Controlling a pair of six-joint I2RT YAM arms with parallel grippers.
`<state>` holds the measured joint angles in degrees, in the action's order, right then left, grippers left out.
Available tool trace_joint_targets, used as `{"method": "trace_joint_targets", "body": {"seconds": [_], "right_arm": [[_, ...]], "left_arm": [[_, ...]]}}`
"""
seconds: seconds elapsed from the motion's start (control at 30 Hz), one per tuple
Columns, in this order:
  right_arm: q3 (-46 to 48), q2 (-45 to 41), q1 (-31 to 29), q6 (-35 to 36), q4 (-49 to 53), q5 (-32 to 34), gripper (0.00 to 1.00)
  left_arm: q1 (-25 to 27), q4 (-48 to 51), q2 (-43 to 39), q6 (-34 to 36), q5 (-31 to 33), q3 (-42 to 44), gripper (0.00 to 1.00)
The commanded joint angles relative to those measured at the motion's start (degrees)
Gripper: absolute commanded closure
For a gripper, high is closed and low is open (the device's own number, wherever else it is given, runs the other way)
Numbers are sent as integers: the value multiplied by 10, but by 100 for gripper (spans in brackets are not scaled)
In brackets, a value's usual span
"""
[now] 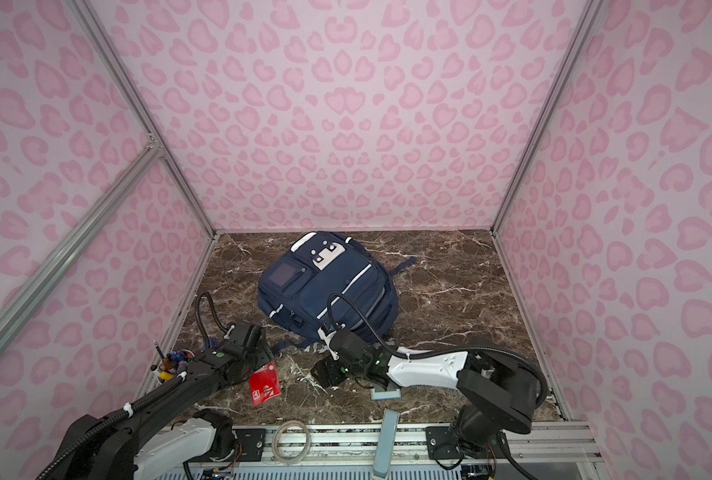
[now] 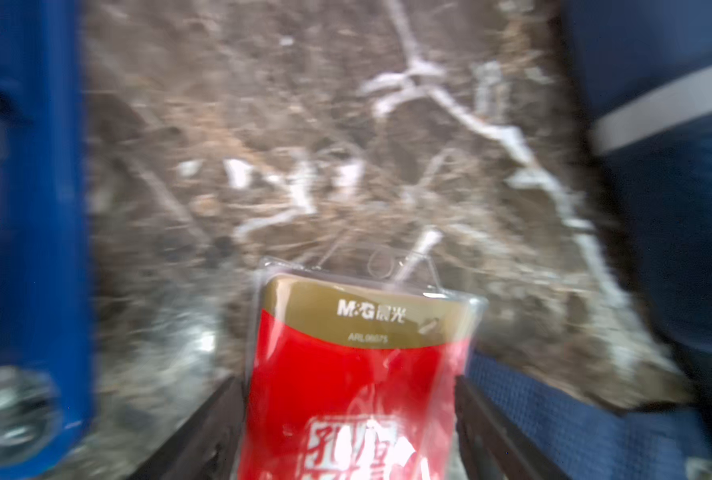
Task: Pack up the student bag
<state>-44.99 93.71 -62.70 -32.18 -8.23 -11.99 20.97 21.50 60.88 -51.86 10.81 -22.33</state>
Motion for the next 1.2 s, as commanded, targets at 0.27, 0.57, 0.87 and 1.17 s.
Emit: {"method": "trace_joint_targets", "body": {"seconds": [0.27,0.57,0.87,1.17], "right_arm": [[-156,211,-2,-80,-67,-103,31],[-168,286,8,-182,-232,-169,54],[-128,236,8,-197,-219,-92,72],[-127,151,-20,-182,30,17,66]], "left_arm": [[1,13,7,-3,-128,17,24],[1,-17,-1,-4,-164,32,28],[0,-5,-6,3,-141,31,41],[5,110,-29,24,-10,-6,41]]}}
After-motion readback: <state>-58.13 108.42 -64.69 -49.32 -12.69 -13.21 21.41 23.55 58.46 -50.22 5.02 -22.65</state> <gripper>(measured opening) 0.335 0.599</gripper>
